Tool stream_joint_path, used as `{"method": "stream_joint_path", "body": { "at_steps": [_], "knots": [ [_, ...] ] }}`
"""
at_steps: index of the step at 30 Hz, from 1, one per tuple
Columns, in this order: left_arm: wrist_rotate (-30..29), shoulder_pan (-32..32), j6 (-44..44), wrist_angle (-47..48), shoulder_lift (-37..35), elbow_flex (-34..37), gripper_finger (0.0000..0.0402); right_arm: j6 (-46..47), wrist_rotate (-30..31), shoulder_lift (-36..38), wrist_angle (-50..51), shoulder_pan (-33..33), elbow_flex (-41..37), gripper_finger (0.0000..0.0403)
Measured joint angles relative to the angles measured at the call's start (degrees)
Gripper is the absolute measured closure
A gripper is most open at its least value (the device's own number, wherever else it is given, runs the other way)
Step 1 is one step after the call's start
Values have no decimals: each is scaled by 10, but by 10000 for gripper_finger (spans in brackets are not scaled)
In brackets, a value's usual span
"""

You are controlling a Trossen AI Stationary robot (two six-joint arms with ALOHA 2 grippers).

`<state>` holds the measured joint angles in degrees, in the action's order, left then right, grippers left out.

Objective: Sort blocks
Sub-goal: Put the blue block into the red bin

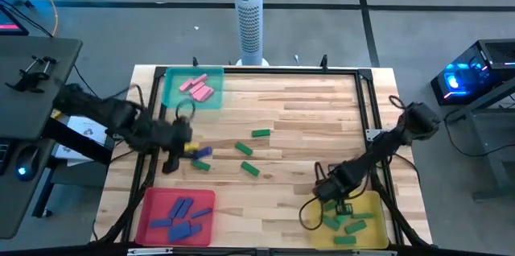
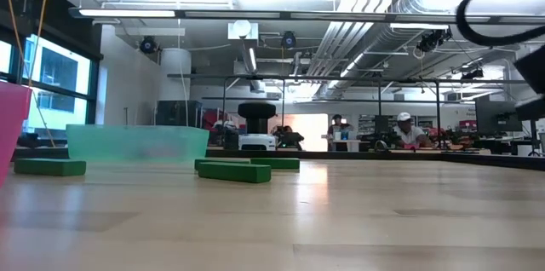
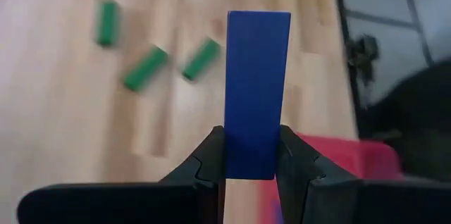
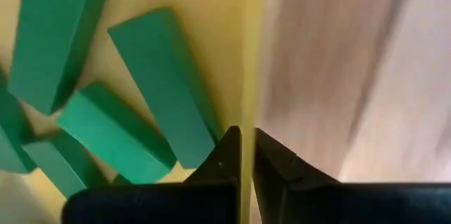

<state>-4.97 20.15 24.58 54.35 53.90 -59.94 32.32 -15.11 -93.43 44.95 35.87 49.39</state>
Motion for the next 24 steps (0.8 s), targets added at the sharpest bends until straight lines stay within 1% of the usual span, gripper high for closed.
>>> {"method": "stream_joint_path", "body": {
  "at_steps": [5,9,12,14,18,21,24],
  "knots": [
    [-4,127,110,0,70,0,344,54,-1,60,-5,13,-55,394],
    [11,201,189,-1,136,0,344,81,5,108,-28,16,-63,379],
    [40,242,251,-1,179,0,344,93,38,148,-36,17,-49,346],
    [65,264,289,-2,208,0,343,99,71,176,-37,17,-33,318],
    [96,307,344,-20,263,0,338,98,129,221,-37,16,0,275],
    [109,331,345,-37,305,0,333,102,177,242,-38,17,22,263],
    [143,341,332,-51,341,1,328,112,214,245,-34,17,27,261]
  ]
}}
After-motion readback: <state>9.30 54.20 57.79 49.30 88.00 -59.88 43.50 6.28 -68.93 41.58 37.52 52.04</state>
